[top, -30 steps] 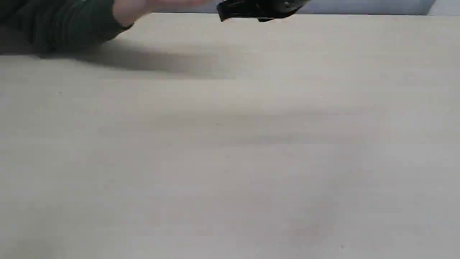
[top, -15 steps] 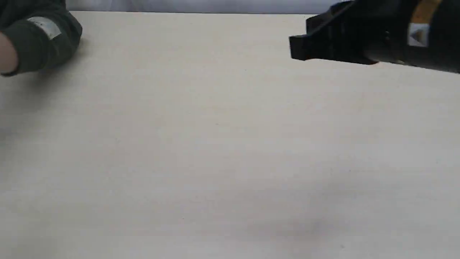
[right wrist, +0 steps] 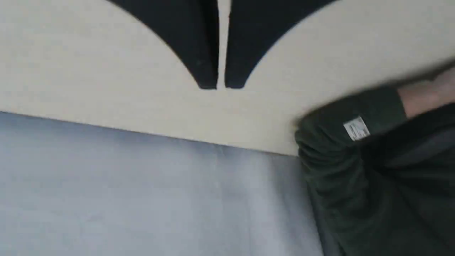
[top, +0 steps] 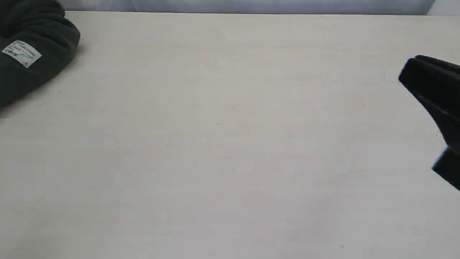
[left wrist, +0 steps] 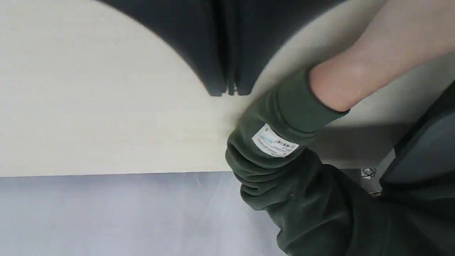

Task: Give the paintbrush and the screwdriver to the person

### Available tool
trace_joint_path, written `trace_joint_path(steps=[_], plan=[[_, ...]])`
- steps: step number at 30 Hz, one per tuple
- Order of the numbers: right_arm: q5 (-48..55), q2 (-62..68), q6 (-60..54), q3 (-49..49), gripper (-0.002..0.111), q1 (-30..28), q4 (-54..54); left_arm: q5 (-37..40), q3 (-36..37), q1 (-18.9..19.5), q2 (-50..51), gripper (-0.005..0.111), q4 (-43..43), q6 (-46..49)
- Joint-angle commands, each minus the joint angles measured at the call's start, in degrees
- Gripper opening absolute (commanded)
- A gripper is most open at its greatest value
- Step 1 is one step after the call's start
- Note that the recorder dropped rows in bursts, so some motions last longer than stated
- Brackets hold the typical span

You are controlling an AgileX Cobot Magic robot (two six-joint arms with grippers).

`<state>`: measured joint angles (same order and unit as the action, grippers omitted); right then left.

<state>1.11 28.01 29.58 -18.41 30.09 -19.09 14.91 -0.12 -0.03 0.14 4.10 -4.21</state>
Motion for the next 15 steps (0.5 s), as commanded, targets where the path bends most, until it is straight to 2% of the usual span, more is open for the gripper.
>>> trace_joint_path(steps=[1, 5, 9, 15], plan=[[-4.08, -6.39, 0.22, 3.94, 0.004, 0.04, 0.37, -0.62, 0.12, -0.37, -0.14, 0.000, -0.03, -0.12], [-10.37, -12.28, -0.02, 8.76, 0.004, 0.04, -1.45, -0.62, 0.12, -0.37, -0.14, 0.000, -0.03, -0.12], [-23.40, -16.99, -0.02, 15.34, 0.004, 0.04, -6.39, -0.62, 0.12, -0.37, -0.14, 0.000, -0.03, -0.12], [-26.52, -20.19, -1.43, 18.41, 0.004, 0.04, -9.21, -0.62, 0.12, -0.37, -0.14, 0.000, -0.03, -0.12]])
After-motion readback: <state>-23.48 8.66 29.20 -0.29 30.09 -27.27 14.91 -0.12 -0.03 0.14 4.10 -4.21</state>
